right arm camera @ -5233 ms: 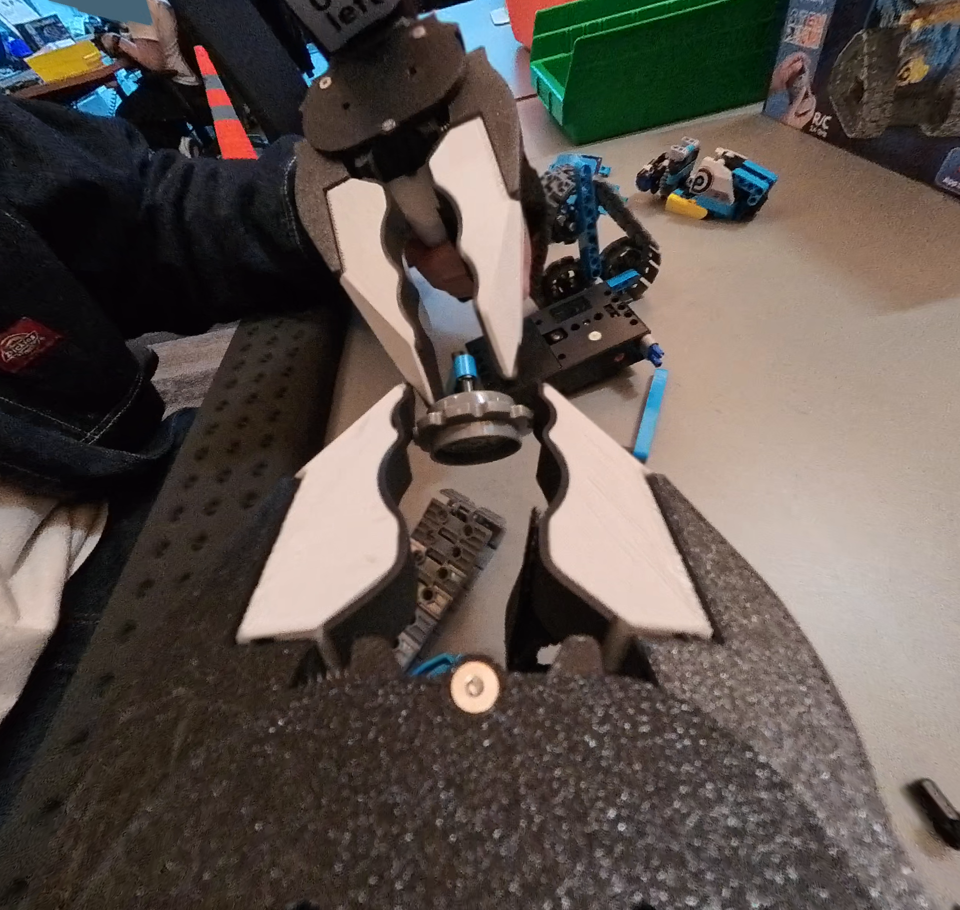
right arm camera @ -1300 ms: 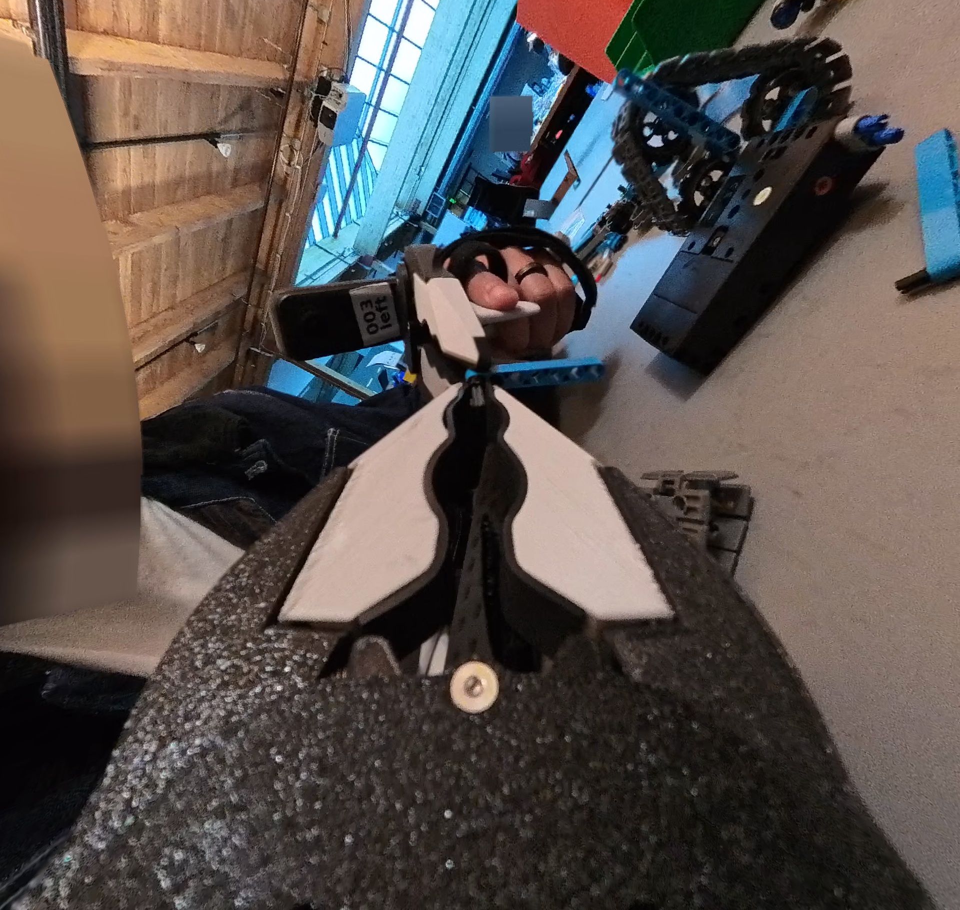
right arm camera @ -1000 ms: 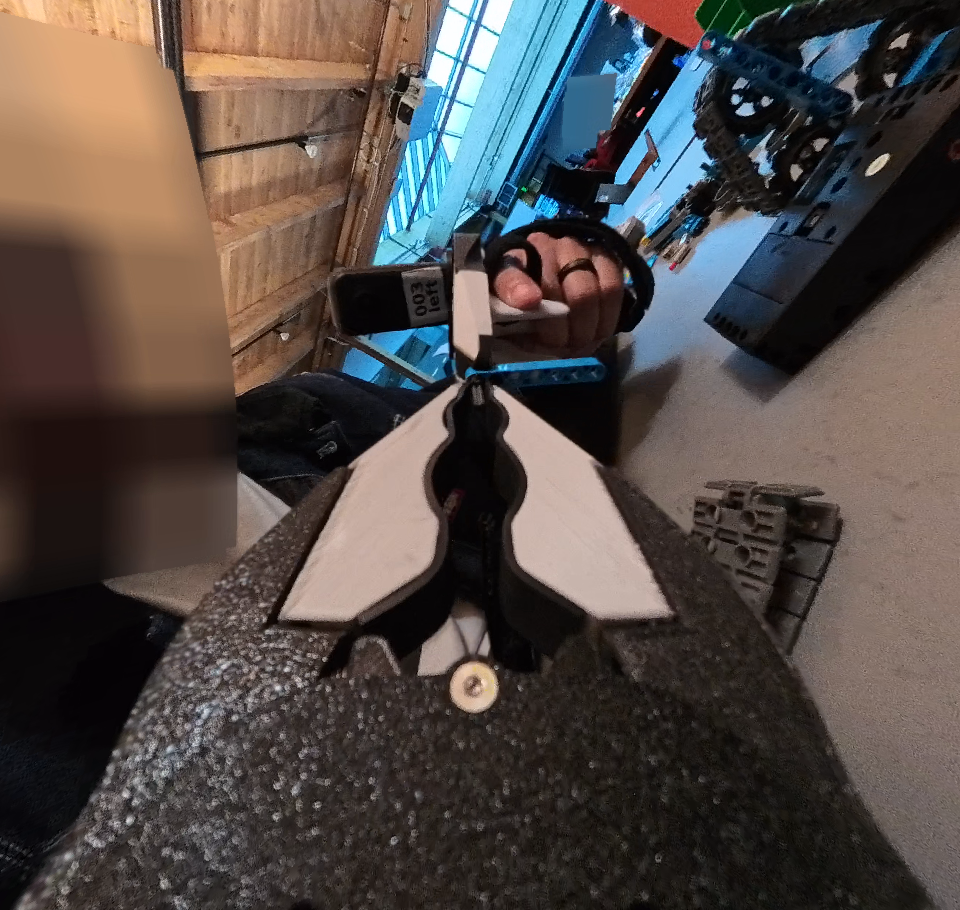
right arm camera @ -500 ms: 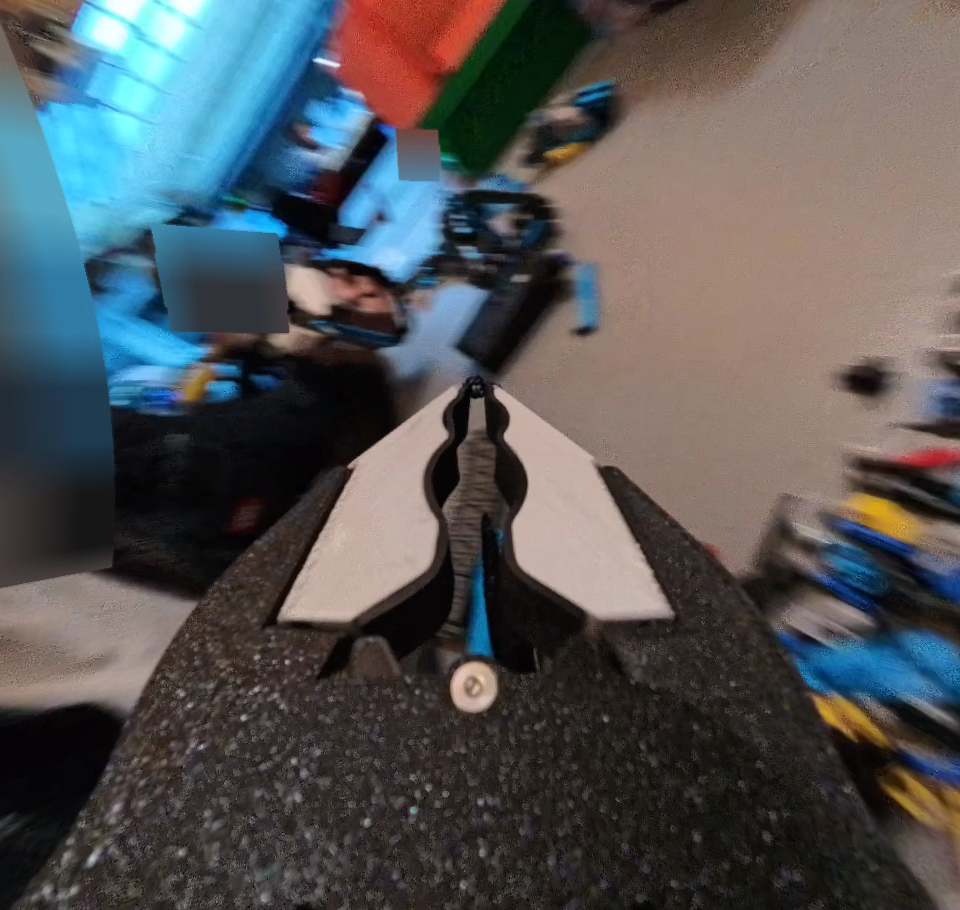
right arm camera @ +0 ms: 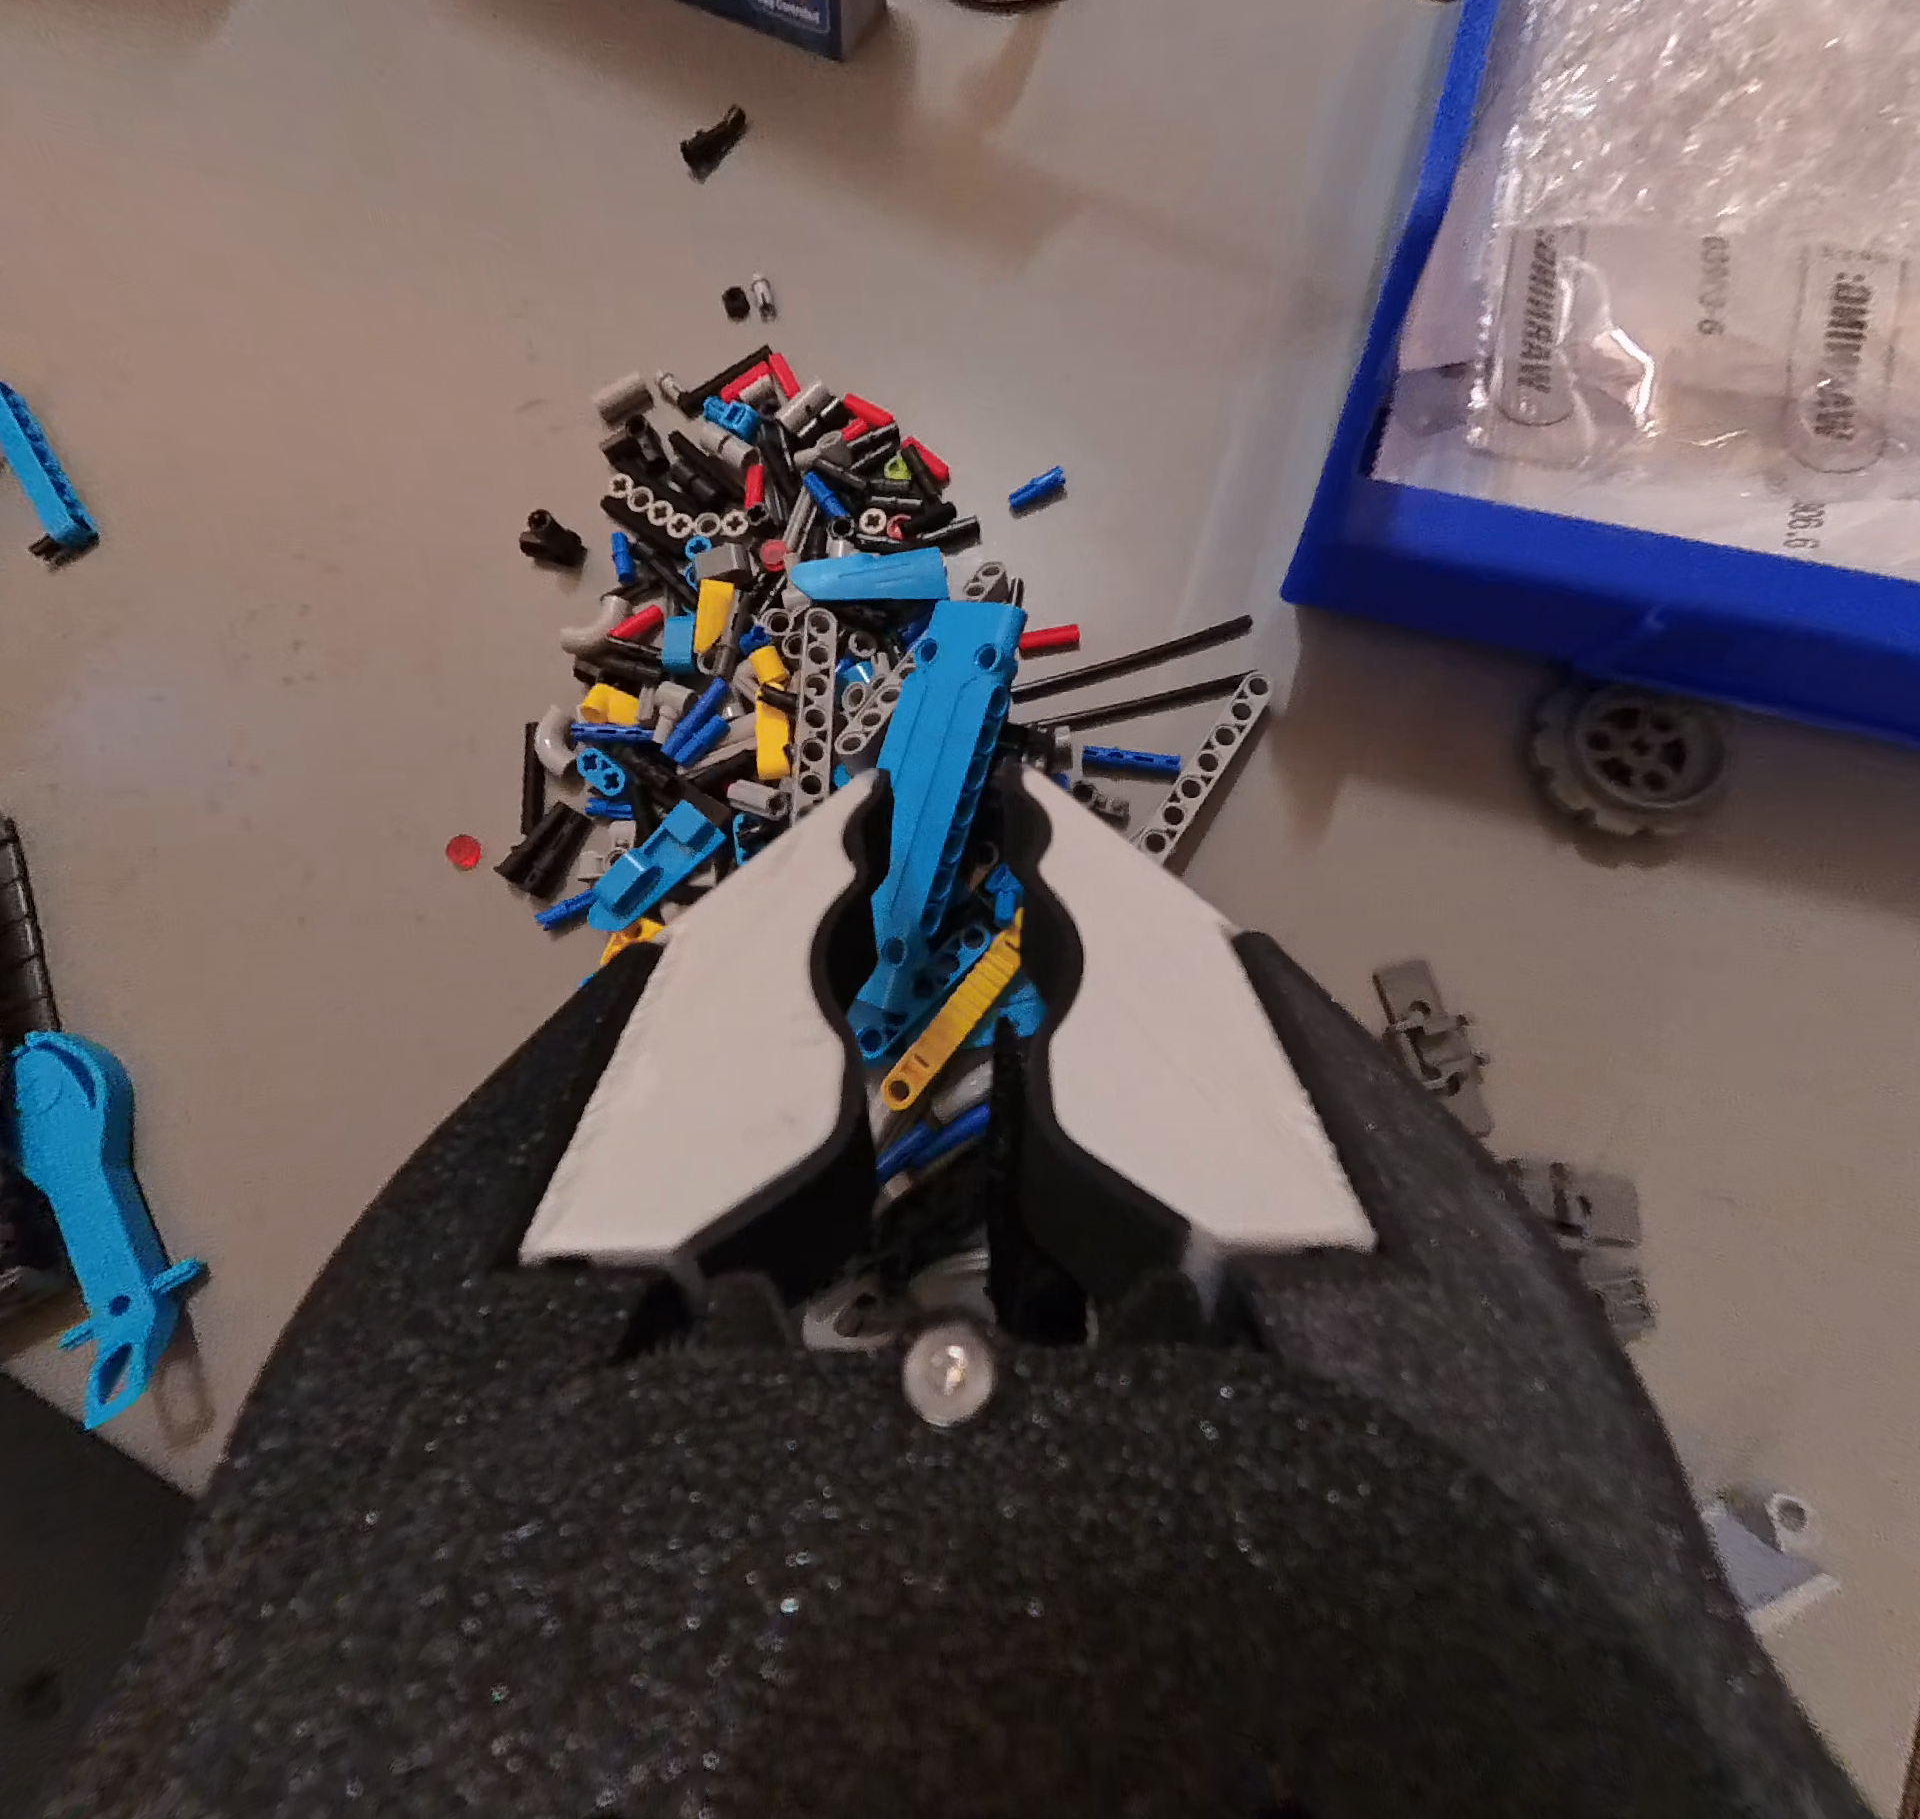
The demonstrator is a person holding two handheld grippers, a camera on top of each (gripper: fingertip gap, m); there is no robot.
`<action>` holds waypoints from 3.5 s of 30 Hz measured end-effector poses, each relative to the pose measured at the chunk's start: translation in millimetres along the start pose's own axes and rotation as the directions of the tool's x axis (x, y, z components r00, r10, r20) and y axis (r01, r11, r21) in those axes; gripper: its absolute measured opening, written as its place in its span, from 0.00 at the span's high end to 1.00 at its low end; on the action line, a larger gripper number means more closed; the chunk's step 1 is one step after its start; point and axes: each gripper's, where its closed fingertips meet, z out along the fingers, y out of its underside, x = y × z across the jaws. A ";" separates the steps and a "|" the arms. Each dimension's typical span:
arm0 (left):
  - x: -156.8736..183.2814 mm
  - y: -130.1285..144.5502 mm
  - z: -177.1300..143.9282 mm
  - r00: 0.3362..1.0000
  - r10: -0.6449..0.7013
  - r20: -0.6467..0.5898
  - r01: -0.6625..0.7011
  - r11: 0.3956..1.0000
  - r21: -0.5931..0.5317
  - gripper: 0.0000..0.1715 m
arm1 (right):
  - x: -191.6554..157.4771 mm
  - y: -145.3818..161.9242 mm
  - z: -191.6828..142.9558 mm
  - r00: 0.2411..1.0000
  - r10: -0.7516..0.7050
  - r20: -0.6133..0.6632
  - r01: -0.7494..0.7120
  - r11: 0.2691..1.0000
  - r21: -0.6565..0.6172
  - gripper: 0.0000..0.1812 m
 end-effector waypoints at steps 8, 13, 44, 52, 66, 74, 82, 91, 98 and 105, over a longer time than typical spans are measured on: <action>-12.7 -3.8 2.2 0.992 -0.125 0.035 0.123 0.992 0.040 0.96 | -234.2 -45.9 -19.9 0.785 -0.299 0.543 0.066 0.912 0.406 0.69; -28.0 5.0 3.9 0.979 -0.159 0.125 0.159 0.987 0.011 0.96 | -320.2 -38.1 -7.3 0.726 -0.323 0.607 0.037 0.900 0.435 0.56; -24.9 -0.4 5.6 0.966 0.121 0.230 -0.115 0.993 -0.040 0.97 | -311.1 -44.0 -14.1 0.645 -0.181 0.743 -0.145 0.925 0.352 0.76; -32.1 -26.1 3.1 0.924 -0.381 0.033 0.365 0.904 0.222 0.97 | -327.9 -42.7 2.5 0.844 -0.422 0.333 0.210 0.829 0.518 0.83; -31.1 -20.6 10.5 0.931 -0.358 0.073 0.340 0.923 0.181 0.93 | -305.9 -41.1 16.1 0.904 -0.308 0.296 0.158 0.885 0.439 0.95; -34.0 -11.1 11.9 0.939 -0.321 0.123 0.307 0.944 0.121 0.97 | -285.6 -47.4 15.4 0.922 -0.242 0.303 0.091 0.894 0.439 0.94; -49.8 -19.5 31.6 0.935 -0.319 0.158 0.301 0.945 0.127 0.98 | -195.7 -65.3 0.6 0.969 -0.050 0.243 -0.073 0.880 0.470 0.97; -90.7 62.4 210.7 0.955 -0.244 0.170 0.297 0.818 -0.493 0.98 | -47.4 -45.9 -18.6 0.984 0.171 0.053 -0.173 0.831 0.528 0.97; -94.3 74.0 248.5 0.947 -0.264 0.183 0.321 0.799 -0.509 0.87 | -62.5 -46.7 -15.8 0.990 0.116 0.077 -0.139 0.847 0.513 0.97; -81.9 10.6 178.0 0.942 -0.312 0.123 0.334 0.902 -0.274 0.85 | -123.4 -53.0 -16.4 0.950 0.044 0.308 -0.196 0.854 0.482 0.97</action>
